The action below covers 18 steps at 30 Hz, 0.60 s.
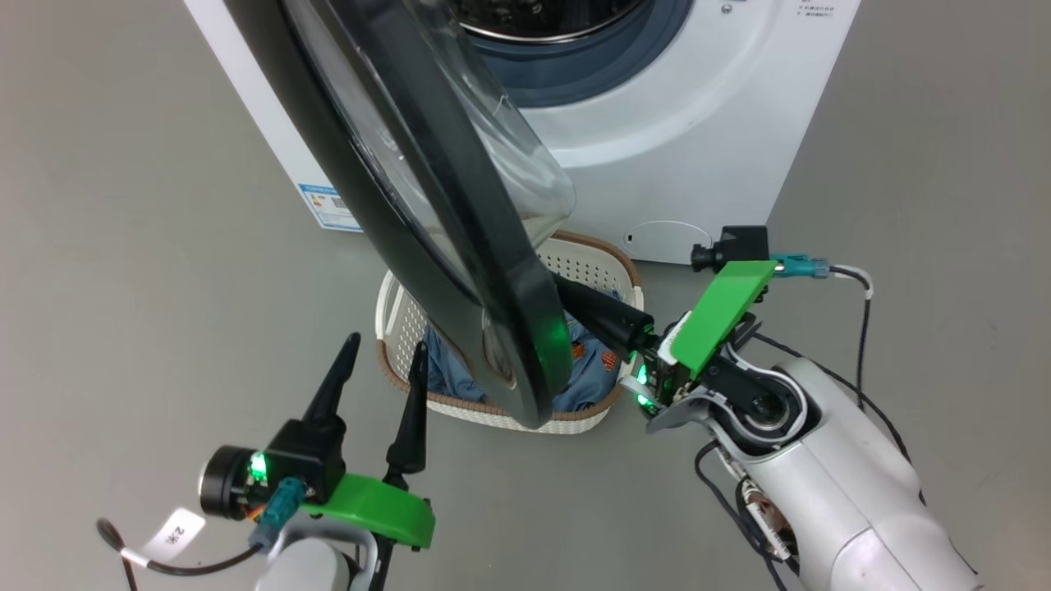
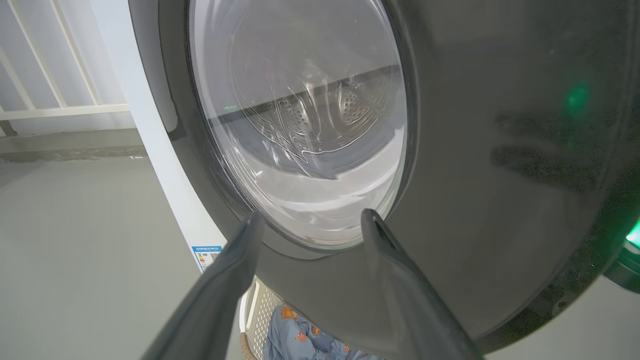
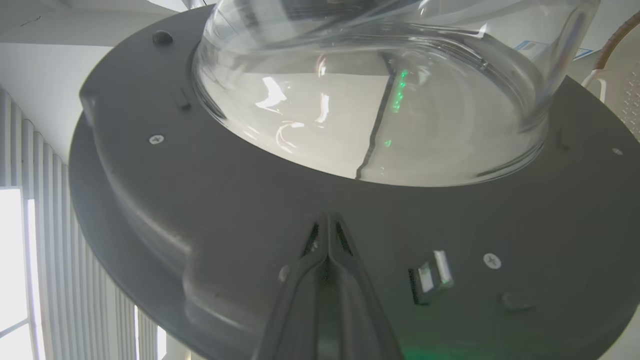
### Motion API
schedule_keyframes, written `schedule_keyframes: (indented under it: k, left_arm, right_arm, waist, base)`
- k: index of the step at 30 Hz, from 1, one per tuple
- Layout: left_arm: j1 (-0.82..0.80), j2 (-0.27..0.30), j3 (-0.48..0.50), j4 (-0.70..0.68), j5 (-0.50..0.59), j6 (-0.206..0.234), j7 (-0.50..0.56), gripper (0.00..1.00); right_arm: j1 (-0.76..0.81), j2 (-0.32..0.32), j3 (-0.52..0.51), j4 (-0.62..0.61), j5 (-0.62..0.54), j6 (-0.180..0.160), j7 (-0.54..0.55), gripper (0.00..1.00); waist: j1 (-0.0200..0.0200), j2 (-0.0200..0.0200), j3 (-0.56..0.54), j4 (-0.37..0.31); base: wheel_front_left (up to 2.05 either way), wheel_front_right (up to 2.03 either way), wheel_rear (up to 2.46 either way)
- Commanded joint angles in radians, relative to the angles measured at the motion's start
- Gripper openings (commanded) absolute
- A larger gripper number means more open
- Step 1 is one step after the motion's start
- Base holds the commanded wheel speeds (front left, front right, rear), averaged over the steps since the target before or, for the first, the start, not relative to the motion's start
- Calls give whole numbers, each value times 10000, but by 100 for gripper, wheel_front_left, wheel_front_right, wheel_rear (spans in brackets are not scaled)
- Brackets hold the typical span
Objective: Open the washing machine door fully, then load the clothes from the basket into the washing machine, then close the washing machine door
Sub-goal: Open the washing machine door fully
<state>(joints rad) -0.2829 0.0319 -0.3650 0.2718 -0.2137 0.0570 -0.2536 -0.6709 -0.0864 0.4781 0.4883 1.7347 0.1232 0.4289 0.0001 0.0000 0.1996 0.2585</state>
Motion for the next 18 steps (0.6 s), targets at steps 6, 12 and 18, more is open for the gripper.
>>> schedule_keyframes:
  k: [6,12,18]
  left_arm:
    - [106,183,354,-105,28,-13,-82,100]
    - [130,183,375,-70,60,-37,-82,100]
    - [163,183,430,-63,85,-54,-82,100]
  right_arm:
    - [-7,361,619,-287,427,75,-410,0]
    - [-16,303,750,-204,605,75,-718,0]
    - [77,95,658,-358,820,75,-1131,0]
  waist:
    - [-1,0,-143,-14]
    - [-1,0,-200,-101]
    - [-1,0,-232,-193]
  base:
    - [0,0,0]
    - [0,0,0]
    - [0,0,0]
